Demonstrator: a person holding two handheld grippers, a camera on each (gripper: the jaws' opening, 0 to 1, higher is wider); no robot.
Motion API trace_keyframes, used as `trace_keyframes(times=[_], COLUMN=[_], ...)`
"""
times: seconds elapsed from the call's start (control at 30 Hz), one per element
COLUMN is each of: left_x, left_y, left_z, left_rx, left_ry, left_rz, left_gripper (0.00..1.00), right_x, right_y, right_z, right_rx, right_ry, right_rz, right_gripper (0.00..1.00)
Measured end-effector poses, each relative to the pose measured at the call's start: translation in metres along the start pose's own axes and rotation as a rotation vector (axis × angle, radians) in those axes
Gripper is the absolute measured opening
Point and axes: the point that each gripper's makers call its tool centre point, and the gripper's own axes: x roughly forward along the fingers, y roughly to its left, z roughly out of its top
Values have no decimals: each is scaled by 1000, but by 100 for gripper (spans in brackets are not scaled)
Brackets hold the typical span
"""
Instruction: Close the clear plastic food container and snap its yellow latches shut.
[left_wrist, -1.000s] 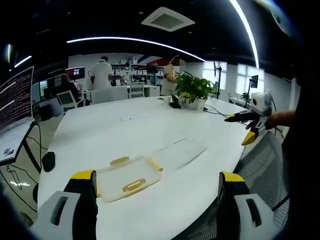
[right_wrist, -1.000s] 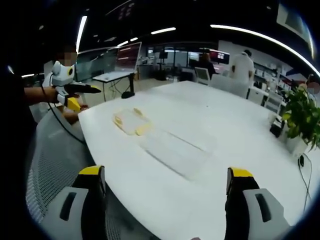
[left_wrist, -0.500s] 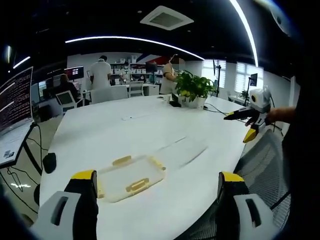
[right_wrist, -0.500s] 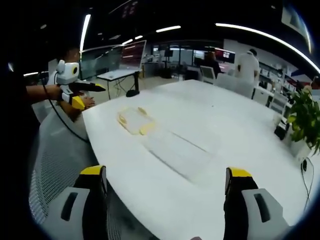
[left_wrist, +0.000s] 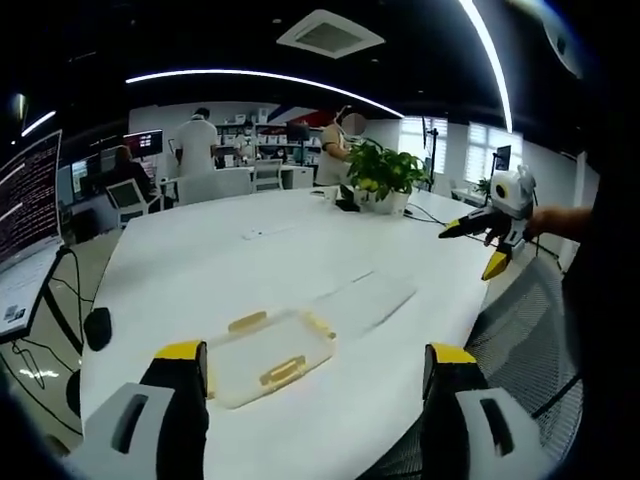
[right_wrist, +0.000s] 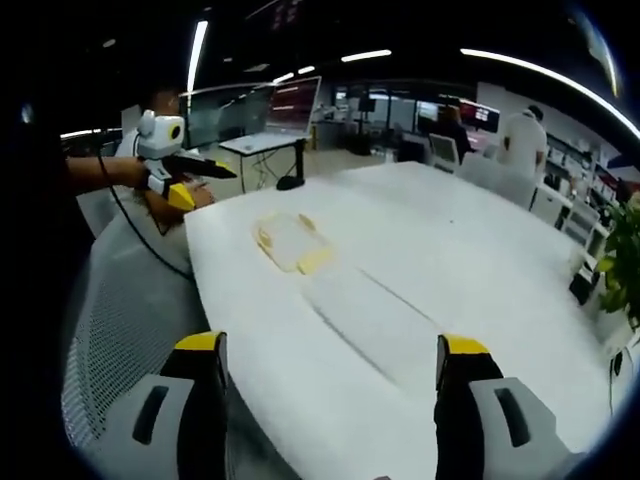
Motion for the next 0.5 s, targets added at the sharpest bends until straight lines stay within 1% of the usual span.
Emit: trace_keyframes(times=[0.07,0.23,0.5], left_x=[0,1,2], left_y=[2,10,25], left_z=[0,0,-2], left_rx=[10,29,68], left_ry=[1,11,46], left_rz=[-3,-4,-6], left_gripper=[85,82,77], right_x=[3,12,28], right_y=[0,1,5], right_z=[1,9,20], right_rx=[-16,-47,-106], right_ry=[12,14,24], right_rz=[12,41,97], right_gripper=[80,78,74])
